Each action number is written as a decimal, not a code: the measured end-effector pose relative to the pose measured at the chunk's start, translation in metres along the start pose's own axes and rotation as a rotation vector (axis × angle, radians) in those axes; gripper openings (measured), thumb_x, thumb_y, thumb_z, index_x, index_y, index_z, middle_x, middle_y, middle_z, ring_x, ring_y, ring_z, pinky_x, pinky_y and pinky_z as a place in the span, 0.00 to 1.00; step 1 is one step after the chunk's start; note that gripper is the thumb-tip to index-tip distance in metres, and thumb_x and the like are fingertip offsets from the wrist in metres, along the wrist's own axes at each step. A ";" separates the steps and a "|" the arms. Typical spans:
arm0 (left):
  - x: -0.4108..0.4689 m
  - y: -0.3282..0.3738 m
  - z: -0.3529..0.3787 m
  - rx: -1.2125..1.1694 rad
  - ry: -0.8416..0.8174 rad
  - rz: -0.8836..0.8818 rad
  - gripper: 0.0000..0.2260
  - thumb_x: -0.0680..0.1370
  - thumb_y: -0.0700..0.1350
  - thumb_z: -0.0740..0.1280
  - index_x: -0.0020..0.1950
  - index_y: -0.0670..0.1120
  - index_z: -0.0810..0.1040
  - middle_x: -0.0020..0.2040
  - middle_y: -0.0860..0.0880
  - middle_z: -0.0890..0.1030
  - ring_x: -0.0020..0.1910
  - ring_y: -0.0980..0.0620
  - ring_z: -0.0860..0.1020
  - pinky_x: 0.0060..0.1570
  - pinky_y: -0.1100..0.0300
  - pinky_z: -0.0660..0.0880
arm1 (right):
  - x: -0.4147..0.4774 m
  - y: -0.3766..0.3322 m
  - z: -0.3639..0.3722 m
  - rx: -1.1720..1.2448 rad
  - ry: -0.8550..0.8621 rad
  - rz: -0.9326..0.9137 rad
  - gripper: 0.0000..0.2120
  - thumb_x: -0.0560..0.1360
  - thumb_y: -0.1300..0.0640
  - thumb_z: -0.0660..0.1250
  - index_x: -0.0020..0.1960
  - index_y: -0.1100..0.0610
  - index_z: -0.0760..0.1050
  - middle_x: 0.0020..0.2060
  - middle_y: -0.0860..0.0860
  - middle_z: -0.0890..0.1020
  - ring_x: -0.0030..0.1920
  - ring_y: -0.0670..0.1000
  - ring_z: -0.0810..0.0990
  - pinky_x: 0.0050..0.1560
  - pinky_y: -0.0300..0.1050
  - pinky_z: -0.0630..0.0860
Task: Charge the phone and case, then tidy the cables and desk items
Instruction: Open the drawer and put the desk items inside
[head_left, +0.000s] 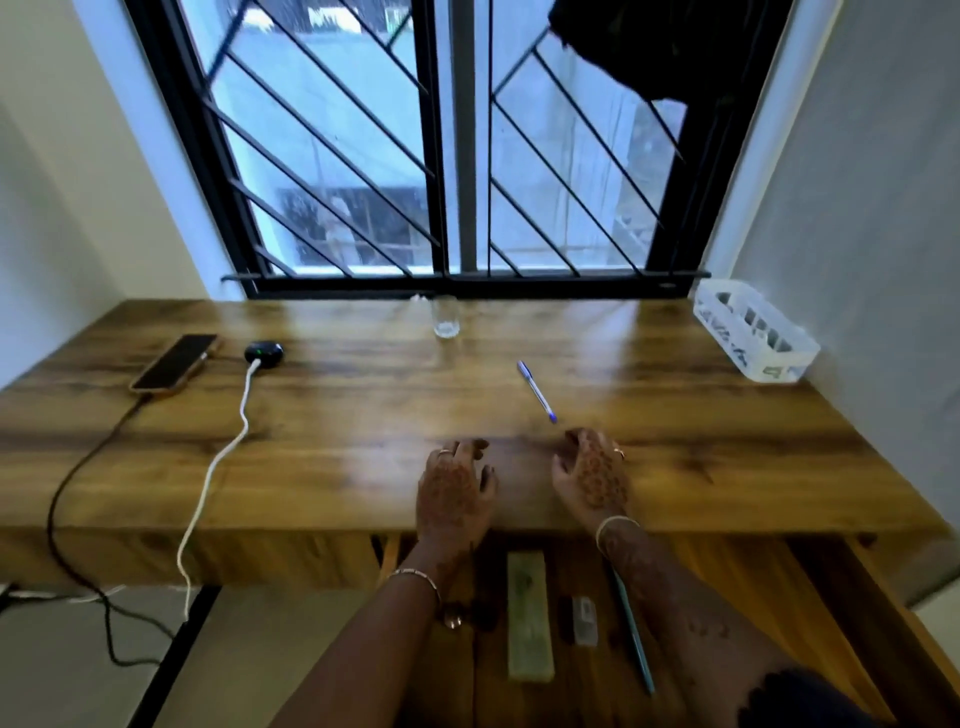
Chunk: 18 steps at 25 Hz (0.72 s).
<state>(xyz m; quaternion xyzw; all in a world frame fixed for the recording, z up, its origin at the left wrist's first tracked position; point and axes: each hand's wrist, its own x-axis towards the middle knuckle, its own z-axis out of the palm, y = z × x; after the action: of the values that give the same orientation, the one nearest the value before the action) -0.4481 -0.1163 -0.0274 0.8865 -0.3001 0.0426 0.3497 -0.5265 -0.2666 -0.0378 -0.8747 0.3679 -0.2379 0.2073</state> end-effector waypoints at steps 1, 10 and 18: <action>0.018 -0.008 -0.003 -0.024 0.018 -0.015 0.14 0.75 0.45 0.65 0.60 0.49 0.76 0.56 0.50 0.78 0.58 0.49 0.74 0.57 0.53 0.73 | 0.017 -0.004 0.006 -0.018 -0.032 0.015 0.18 0.72 0.53 0.67 0.61 0.55 0.73 0.57 0.54 0.75 0.60 0.58 0.73 0.63 0.50 0.68; 0.129 -0.071 0.010 -0.148 -0.027 -0.125 0.13 0.74 0.39 0.66 0.58 0.45 0.77 0.56 0.45 0.78 0.56 0.45 0.76 0.59 0.51 0.72 | 0.113 -0.029 0.066 -0.191 -0.152 0.196 0.19 0.75 0.44 0.63 0.59 0.55 0.73 0.59 0.55 0.72 0.61 0.58 0.71 0.62 0.50 0.70; 0.147 -0.084 0.028 -0.239 -0.042 -0.169 0.12 0.73 0.38 0.66 0.56 0.45 0.78 0.54 0.44 0.78 0.50 0.46 0.78 0.57 0.53 0.74 | 0.127 -0.031 0.078 -0.078 -0.255 0.170 0.19 0.81 0.57 0.52 0.68 0.65 0.65 0.68 0.63 0.68 0.69 0.61 0.66 0.68 0.53 0.61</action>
<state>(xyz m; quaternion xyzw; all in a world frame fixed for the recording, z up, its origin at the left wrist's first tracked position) -0.2847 -0.1601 -0.0568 0.8614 -0.2345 -0.0418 0.4487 -0.3870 -0.3263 -0.0508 -0.8710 0.4201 -0.0921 0.2376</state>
